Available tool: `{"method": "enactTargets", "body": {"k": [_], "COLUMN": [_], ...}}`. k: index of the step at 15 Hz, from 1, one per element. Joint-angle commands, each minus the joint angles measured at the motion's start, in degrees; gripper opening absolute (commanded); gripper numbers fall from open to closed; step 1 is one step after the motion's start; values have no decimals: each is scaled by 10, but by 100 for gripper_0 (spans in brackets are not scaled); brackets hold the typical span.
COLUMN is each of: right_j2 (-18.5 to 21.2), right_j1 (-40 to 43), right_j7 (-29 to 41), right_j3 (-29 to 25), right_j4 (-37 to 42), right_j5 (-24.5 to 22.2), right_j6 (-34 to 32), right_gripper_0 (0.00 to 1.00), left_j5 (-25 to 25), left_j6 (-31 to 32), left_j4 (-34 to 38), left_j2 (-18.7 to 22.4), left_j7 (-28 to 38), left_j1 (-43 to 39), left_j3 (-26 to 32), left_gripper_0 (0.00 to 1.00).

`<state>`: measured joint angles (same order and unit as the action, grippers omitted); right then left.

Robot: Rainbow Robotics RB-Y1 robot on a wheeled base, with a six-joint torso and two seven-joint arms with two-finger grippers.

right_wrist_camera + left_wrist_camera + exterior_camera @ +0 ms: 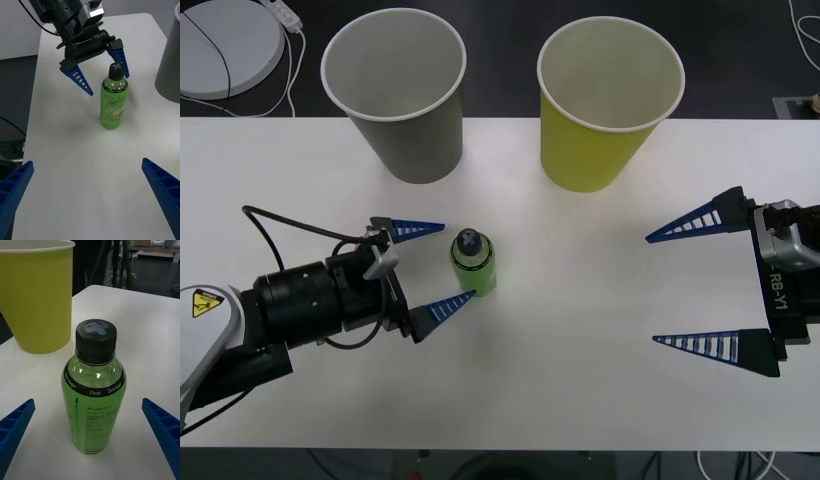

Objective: Put the can into the green bin and the plastic bottle into the gray bin

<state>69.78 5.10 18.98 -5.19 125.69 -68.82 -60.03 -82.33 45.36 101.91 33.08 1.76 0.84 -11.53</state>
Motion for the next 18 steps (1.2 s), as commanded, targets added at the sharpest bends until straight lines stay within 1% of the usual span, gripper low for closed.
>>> {"method": "enactTargets", "body": {"k": [1,8,12,18], "right_j2": [0,0,0,0], "right_j1": [0,0,0,0], "right_j7": [0,0,0,0], "right_j3": [0,0,0,0], "right_j4": [0,0,0,0], "right_j5": [0,0,0,0], "right_j6": [0,0,0,0], "right_gripper_0": [100,100,100,100], "left_j5": [-17,-44,-59,-64], "left_j6": [-19,-22,-49,-72], "left_j4": [0,0,-1,0], "left_j2": [-10,-35,-43,-43], "left_j7": [10,34,52,70], "left_j1": [7,21,29,38], "left_j3": [-13,-20,-41,-62], "left_gripper_0": [100,100,100,100]}}
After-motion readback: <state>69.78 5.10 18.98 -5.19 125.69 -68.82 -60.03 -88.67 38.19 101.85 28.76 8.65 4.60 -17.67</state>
